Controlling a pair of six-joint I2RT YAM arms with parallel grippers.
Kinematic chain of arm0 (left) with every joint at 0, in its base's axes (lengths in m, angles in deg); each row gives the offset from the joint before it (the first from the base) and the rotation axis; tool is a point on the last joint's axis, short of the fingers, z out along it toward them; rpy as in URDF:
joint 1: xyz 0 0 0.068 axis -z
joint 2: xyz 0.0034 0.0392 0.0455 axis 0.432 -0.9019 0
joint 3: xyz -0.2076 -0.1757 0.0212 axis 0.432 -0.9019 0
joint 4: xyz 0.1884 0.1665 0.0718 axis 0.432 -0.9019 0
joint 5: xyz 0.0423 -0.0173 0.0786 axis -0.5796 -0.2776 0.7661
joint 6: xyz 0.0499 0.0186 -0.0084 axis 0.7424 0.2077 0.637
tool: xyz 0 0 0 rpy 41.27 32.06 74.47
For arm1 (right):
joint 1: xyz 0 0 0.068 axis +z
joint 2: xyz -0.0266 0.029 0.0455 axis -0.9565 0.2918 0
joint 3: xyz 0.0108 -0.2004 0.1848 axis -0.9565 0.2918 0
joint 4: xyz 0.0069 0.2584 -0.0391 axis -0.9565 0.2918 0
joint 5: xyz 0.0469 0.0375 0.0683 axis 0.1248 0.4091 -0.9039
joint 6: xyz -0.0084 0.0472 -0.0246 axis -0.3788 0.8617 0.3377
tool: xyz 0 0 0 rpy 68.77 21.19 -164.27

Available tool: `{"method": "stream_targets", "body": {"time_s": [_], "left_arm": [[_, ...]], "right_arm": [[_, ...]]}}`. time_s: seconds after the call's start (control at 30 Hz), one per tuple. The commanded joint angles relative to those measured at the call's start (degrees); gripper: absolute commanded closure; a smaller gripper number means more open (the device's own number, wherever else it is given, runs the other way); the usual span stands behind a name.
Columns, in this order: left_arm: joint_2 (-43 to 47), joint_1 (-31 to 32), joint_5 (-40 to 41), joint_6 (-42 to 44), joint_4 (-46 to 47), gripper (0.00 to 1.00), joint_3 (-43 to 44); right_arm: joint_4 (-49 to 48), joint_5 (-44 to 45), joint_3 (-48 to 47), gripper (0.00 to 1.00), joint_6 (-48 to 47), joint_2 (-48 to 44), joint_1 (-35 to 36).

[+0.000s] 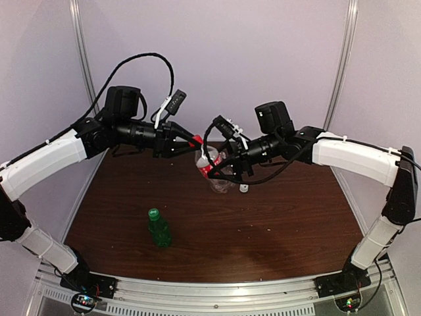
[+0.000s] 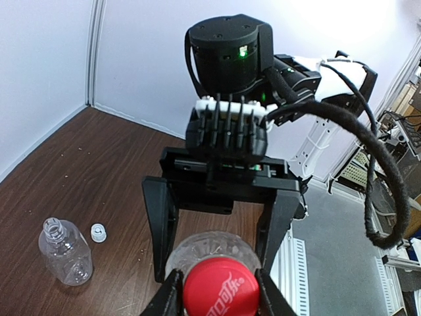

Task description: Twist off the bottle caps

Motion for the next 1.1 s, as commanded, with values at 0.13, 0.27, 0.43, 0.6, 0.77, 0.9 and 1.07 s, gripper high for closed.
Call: {"method": "stream_targets", "body": {"time_s": [0.13,0.27,0.43,0.6,0.77,0.9,1.07], "left_arm": [[-0.78,0.31,-1.61,-0.64,4.35,0.89,-0.76],[-0.11,0.31,-1.46,-1.07,8.04,0.76,-2.50],[2.15,0.36,-0.38,-4.89,18.87,0.45,-8.06],[4.56,0.33,0.56,-8.62,28.71,0.21,-13.11],[5.12,0.31,0.74,-12.36,34.54,0.13,-15.06],[4.31,0.36,0.52,-14.64,36.12,0.15,-14.90],[2.33,0.36,-1.26,-16.15,36.27,0.30,-13.28]], "right_arm": [[-3.05,-2.05,0.22,0.39,0.79,0.59,0.30],[-8.18,-2.99,2.75,0.47,3.90,-0.13,0.31],[-21.35,-4.50,8.30,0.55,11.86,-1.70,0.38],[-27.33,-5.28,11.26,0.58,15.76,-2.31,0.50],[-31.06,-5.68,12.78,0.60,18.42,-2.34,0.89],[-31.41,-5.95,12.78,0.60,18.43,-2.50,1.24],[-31.35,-5.55,12.78,0.60,18.23,-3.17,1.30]]}}
